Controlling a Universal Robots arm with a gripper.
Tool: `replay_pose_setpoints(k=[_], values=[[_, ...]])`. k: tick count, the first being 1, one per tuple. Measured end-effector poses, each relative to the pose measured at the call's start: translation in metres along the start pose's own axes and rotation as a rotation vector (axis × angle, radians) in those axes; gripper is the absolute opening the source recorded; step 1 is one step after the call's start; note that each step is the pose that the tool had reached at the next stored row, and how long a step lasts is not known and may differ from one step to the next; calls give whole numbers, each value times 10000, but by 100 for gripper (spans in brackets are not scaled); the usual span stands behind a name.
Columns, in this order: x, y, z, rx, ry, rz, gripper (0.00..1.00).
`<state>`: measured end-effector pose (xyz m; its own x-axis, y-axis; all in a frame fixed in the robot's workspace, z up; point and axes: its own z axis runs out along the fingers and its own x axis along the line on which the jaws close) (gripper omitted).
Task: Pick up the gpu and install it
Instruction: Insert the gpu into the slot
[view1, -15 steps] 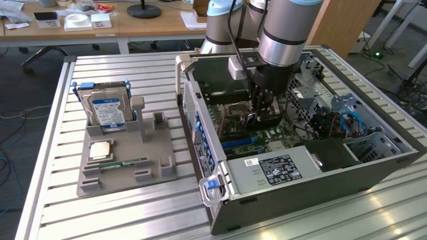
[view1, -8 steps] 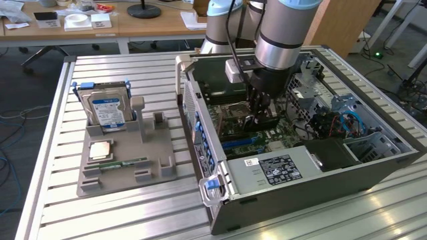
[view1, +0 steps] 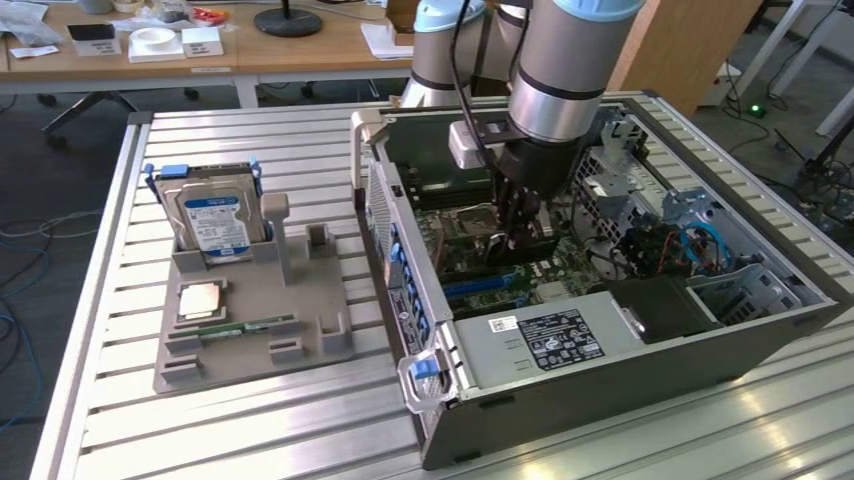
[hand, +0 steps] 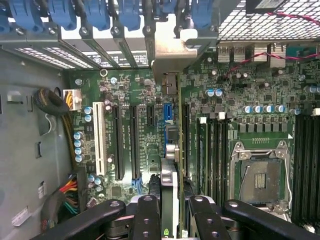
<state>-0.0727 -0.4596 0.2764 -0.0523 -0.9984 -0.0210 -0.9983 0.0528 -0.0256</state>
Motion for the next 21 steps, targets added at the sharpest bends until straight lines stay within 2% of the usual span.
replay_pose_setpoints(k=[8, 21], values=[[6, 70, 4, 7, 0, 0, 27], [15, 109, 73, 7, 4, 0, 27]])
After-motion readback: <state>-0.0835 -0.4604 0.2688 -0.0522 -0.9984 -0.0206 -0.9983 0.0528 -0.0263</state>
